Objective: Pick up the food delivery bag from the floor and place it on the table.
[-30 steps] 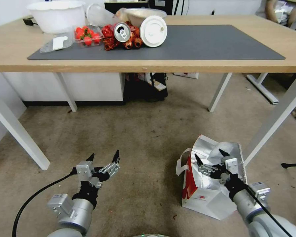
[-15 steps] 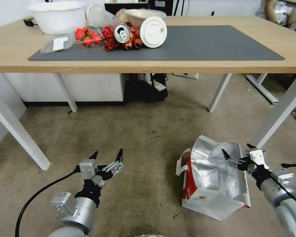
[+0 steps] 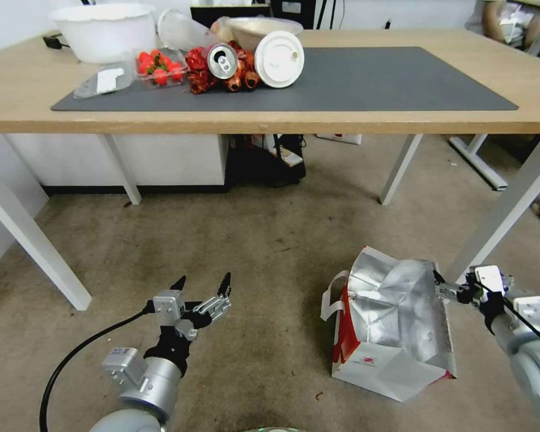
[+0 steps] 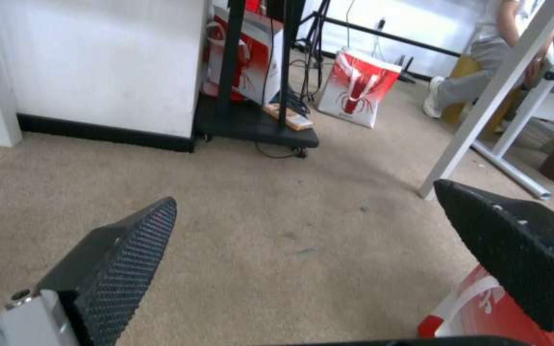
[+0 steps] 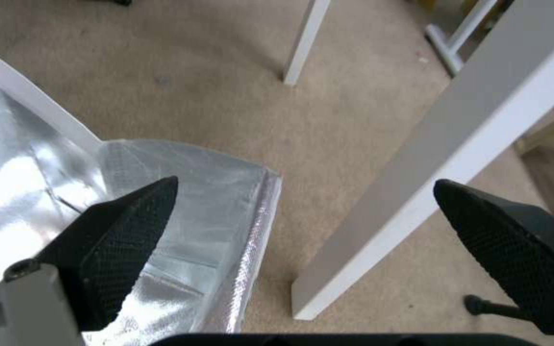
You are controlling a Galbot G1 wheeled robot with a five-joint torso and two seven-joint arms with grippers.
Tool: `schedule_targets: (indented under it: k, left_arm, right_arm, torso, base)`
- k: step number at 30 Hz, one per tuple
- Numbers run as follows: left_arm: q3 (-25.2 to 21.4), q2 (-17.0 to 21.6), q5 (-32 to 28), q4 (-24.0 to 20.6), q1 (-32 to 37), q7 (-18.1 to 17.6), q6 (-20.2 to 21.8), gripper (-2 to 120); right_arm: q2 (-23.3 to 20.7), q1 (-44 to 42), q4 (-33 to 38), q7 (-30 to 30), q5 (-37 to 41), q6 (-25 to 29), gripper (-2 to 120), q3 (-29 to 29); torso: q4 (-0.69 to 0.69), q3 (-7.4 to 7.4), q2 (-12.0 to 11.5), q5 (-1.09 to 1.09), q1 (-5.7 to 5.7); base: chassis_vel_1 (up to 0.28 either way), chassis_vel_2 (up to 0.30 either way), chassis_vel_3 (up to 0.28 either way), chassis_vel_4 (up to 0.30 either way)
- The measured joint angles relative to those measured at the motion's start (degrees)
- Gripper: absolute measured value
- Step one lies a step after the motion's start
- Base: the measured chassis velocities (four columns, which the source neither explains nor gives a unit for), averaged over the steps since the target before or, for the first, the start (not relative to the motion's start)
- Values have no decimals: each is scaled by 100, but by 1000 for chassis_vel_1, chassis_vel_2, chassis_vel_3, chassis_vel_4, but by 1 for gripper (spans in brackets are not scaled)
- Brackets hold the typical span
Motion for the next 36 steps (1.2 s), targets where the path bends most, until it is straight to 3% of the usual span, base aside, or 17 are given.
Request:
schedule_targets:
  k: [8, 17, 25, 36]
  left_arm:
    - [-25, 42, 0, 27, -19, 1, 40, 100]
    - [-51, 78, -4, 25, -18, 7, 63, 100]
    - [-110, 46, -95, -48, 32, 3, 60, 100]
    - [-79, -45, -140, -6, 27, 22, 55, 100]
  right_arm:
    - [-300, 376, -697, -104, 82, -190, 100, -388]
    - [-330, 607, -1105, -268, 186, -213, 95, -641]
    - [-289, 808, -1310, -317, 260, -239, 75, -864]
    - [-280, 897, -1377, -384, 237, -308, 33, -890]
  torso:
    - [-1, 0, 3, 0, 0]
    - [-1, 0, 4, -1, 1]
    - [0, 0, 5, 0, 0]
    - [-1, 0, 6, -1, 1]
  base:
    - [0, 0, 0, 0]
    - [0, 0, 0, 0]
    - [0, 0, 0, 0]
    - [0, 0, 0, 0]
